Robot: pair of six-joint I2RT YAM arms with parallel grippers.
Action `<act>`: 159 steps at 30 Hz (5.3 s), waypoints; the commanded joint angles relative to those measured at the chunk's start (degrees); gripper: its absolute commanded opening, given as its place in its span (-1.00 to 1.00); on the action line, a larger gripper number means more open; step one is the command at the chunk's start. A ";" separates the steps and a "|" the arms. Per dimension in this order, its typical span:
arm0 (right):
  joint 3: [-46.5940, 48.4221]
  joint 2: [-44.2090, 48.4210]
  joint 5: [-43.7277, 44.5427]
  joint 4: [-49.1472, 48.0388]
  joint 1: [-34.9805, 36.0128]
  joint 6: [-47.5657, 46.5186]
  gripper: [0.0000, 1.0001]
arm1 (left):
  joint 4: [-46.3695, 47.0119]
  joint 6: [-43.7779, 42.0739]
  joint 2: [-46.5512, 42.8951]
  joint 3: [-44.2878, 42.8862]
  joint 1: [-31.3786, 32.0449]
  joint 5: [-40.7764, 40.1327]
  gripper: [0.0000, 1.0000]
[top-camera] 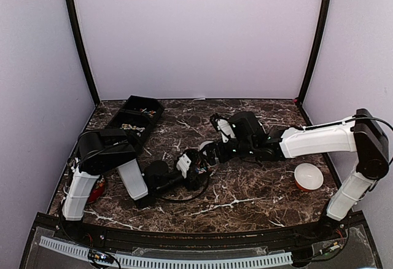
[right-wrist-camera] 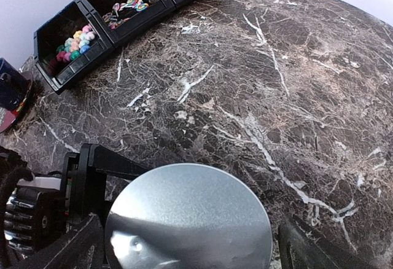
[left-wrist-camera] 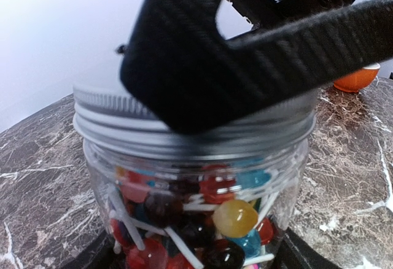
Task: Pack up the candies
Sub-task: Rotate the box lid from the packing box.
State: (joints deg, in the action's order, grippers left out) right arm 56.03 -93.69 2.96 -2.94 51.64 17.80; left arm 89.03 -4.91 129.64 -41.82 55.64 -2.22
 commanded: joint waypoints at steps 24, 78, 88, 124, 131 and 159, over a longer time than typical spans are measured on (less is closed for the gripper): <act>-1.97 6.56 1.91 1.35 -0.12 -1.22 0.95 | 9.49 -0.32 -3.52 1.29 0.17 0.72 0.50; 9.62 10.46 -38.34 44.03 0.43 -63.63 0.95 | 9.06 13.87 -2.60 -2.58 -2.07 58.78 0.48; 12.46 8.08 -39.65 45.99 0.92 -64.65 0.95 | 7.83 14.41 -2.43 -3.59 -2.29 61.32 0.47; 13.63 4.36 -42.83 47.43 1.00 -62.49 0.74 | 10.62 15.62 -2.42 -1.97 -3.78 55.10 0.44; 8.78 7.03 -40.99 40.74 1.00 -57.65 0.75 | 10.64 14.57 -3.73 -0.46 -4.05 50.17 0.43; -5.27 11.52 -32.55 8.26 0.61 -29.61 0.75 | 5.23 6.08 -14.84 5.66 -3.96 30.07 0.44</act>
State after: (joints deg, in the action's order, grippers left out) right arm 52.42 -81.97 -30.87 10.41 51.40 -18.20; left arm 88.29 2.57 120.92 -35.66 52.38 37.04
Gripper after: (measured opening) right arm 0.878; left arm 0.755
